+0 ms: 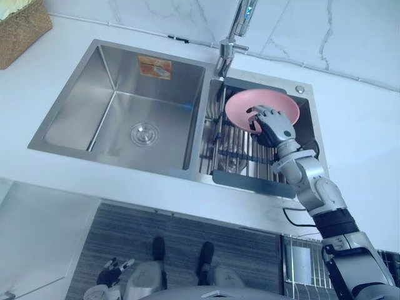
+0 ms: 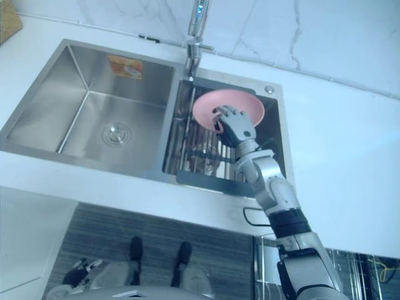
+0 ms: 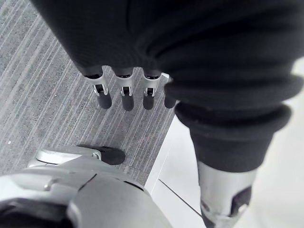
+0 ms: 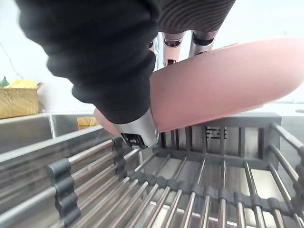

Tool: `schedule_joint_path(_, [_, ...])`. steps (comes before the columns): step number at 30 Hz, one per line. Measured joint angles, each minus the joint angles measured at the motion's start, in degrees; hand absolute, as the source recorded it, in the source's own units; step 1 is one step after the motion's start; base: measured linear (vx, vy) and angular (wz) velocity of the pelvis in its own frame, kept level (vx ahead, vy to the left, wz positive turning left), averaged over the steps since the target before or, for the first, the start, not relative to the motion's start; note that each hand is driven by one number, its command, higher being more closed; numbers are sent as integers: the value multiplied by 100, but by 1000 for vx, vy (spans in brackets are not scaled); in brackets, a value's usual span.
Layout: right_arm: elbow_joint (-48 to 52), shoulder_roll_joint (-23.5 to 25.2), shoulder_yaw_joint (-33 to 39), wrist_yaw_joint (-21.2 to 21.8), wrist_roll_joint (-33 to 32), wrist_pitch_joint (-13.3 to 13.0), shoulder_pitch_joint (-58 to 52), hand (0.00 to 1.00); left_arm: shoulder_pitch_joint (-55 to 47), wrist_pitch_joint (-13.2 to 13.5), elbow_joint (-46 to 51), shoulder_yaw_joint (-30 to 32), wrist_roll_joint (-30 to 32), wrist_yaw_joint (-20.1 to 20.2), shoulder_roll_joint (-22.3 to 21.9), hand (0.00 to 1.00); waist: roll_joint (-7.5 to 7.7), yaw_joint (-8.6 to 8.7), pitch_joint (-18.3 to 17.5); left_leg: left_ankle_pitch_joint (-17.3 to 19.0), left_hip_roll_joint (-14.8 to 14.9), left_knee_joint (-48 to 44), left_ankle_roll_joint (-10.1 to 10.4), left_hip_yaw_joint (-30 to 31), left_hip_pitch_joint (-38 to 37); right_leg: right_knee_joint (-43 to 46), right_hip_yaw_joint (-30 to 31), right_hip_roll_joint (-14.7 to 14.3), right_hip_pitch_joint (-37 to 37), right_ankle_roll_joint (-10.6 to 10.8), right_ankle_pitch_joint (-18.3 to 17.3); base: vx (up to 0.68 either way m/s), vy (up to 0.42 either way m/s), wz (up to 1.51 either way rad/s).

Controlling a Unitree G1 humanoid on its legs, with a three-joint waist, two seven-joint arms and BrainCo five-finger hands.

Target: Walk over to the sink, pick up the cup, carry it to the dishwasher, place the cup inside the dishwasher, then close the dishwasher door

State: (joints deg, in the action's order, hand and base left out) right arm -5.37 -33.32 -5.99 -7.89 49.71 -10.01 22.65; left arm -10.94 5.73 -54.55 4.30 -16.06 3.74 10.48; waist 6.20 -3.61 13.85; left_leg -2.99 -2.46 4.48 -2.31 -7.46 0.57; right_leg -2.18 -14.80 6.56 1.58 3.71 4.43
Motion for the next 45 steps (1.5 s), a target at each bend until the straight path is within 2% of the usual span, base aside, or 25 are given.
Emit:
schedule_joint_path(6, [715,0,358,-17,-96,-126,-434,100,-130,62,-9,-1,4,2,-29,0,-56,71,-68,15,3,1,16,-26,-159,-4,22,4,-157,5,-2,-25,4,-2])
schedule_joint_path(10, [921,0,440,4,-115,-271,-682,100,-290,149,-19,-14,40,5,-115,0,-202,131,-291,19,3,2,22,-41,-172,-3,52,7,-159,22,8,-27,7,-2])
schedule_joint_path(13, [970,0,524,18,-347,-276,-702,100,-389,196,-26,-20,47,4,-160,0,-278,194,-417,14,9,2,26,-41,-184,-4,54,5,-170,30,13,0,0,0])
schedule_joint_path(20, [1629,10,1223,-6,-991,-263,-1284,100,-489,332,-34,-53,182,7,-161,0,-290,285,-570,46,12,3,65,-53,-306,-18,58,5,-296,39,8,-2,3,-3])
schedule_joint_path(22, [1631,138,1330,-23,-1206,-211,-1330,100,-566,408,-65,-32,287,27,-172,0,-283,272,-576,383,49,-488,116,-204,-240,45,288,5,-282,21,-55,-19,17,-52])
schedule_joint_path(23, [1654,171,1330,-34,-1291,-213,-1330,100,-683,454,-66,3,280,28,-237,0,-353,244,-599,940,120,-1467,199,-131,89,172,553,-21,-195,18,-125,-22,17,-124])
schedule_joint_path(24, [1770,169,1351,-47,-1411,-219,-1331,100,-794,529,-64,32,277,20,-369,0,-526,152,-631,1408,190,-2312,174,476,343,248,913,-212,-108,-8,-118,-1,17,-145])
schedule_joint_path(25, [1840,170,1354,-98,-1461,-242,-1332,100,-805,553,-68,25,277,20,-421,0,-641,143,-644,1597,224,-2508,140,666,359,245,1094,-306,-101,-13,-88,17,55,-150])
schedule_joint_path(26, [1910,186,1388,-176,-1557,-273,-1403,100,-868,559,-120,18,282,22,-458,0,-703,225,-662,1750,311,-2666,79,528,357,241,1304,-387,-116,-8,-14,18,79,-104])
schedule_joint_path(27, [1937,193,1524,-338,-1569,-275,-1529,100,-814,565,-128,6,329,36,-428,0,-701,332,-669,1780,318,-2711,45,408,359,294,1427,-385,-27,38,33,-11,93,-78])
schedule_joint_path(31, [1964,469,2114,-657,-1566,-235,-1710,100,-602,551,-129,-45,559,218,-329,0,-640,575,-623,1849,319,-2858,-70,-27,420,551,1807,-403,333,96,134,-73,97,-67])
schedule_joint_path(32, [1998,580,2175,-693,-1563,-233,-1727,100,-593,550,-127,-29,624,269,-310,0,-542,588,-554,1838,357,-2802,-118,-279,325,438,1859,-377,333,-93,116,-107,82,-73])
schedule_joint_path(33, [2026,632,2190,-728,-1564,-244,-1718,100,-582,542,-137,-9,619,267,-326,0,-606,563,-540,1811,428,-2693,-150,-491,226,385,1593,-352,280,-357,24,-142,99,-133])
schedule_joint_path(34, [2032,646,2143,-747,-1558,-309,-1626,100,-565,543,-138,5,616,265,-425,0,-716,467,-466,1715,607,-2422,-177,-889,28,726,726,-179,316,-607,-269,-166,122,-163])
schedule_joint_path(35, [2035,646,2012,-749,-1546,-369,-1501,100,-577,542,-143,6,613,254,-464,0,-728,420,-479,1642,727,-2219,-156,-1253,-89,1241,33,3,468,-598,-382,-160,126,-168])
schedule_joint_path(37, [2043,647,1862,-751,-1496,-379,-1349,100,-531,541,-169,-4,597,245,-410,0,-713,414,-484,1492,866,-1918,-118,-1696,-180,1835,-724,212,453,-659,-621,-146,110,-142])
schedule_joint_path(38, [2034,638,1758,-752,-1418,-342,-1252,100,-504,540,-172,-2,582,241,-395,0,-673,400,-538,1414,1009,-1824,-56,-2018,-188,2175,-1114,340,373,-758,-798,-132,53,-170])
schedule_joint_path(39, [2007,644,1662,-743,-1372,-325,-1141,100,-479,538,-172,0,491,238,-397,0,-693,329,-550,1363,1170,-1759,12,-2377,-258,2483,-1518,543,228,-857,-931,-63,1,-156])
schedule_joint_path(40, [1998,649,1589,-737,-1371,-322,-1069,100,-480,534,-172,8,458,232,-392,0,-682,290,-559,1306,1229,-1705,51,-2582,-306,2629,-1731,703,151,-862,-1011,-19,-31,-153])
schedule_joint_path(41, [1993,644,1479,-715,-1365,-323,-943,100,-479,517,-171,9,390,206,-376,0,-646,250,-583,1268,1309,-1685,90,-2875,-337,2822,-2004,985,24,-881,-1041,3,-78,-160])
schedule_joint_path(42, [1947,642,1318,-693,-1338,-324,-759,100,-473,484,-162,11,291,165,-356,0,-559,186,-636,1233,1417,-1761,140,-3234,-351,2969,-2260,1353,-93,-991,-970,-4,-109,-156])
schedule_joint_path(43, [1930,644,1272,-630,-1339,-324,-700,100,-463,445,-151,11,256,157,-337,0,-558,159,-636,1219,1475,-1822,164,-3362,-349,2962,-2344,1491,-165,-1121,-839,2,-218,-167])
schedule_joint_path(44, [1881,638,1211,-494,-1340,-321,-607,100,-433,391,-118,10,216,154,-233,0,-394,91,-712,1215,1590,-2040,183,-3511,-313,2669,-2333,1622,-301,-1357,108,-13,-410,-151])
schedule_joint_path(45, [1782,577,1171,-435,-1346,-263,-587,100,-341,315,-133,11,203,149,-217,0,-458,15,-699,1138,1802,-2217,227,-3440,-302,2413,-2230,1342,-290,-1218,105,-13,-370,-141])
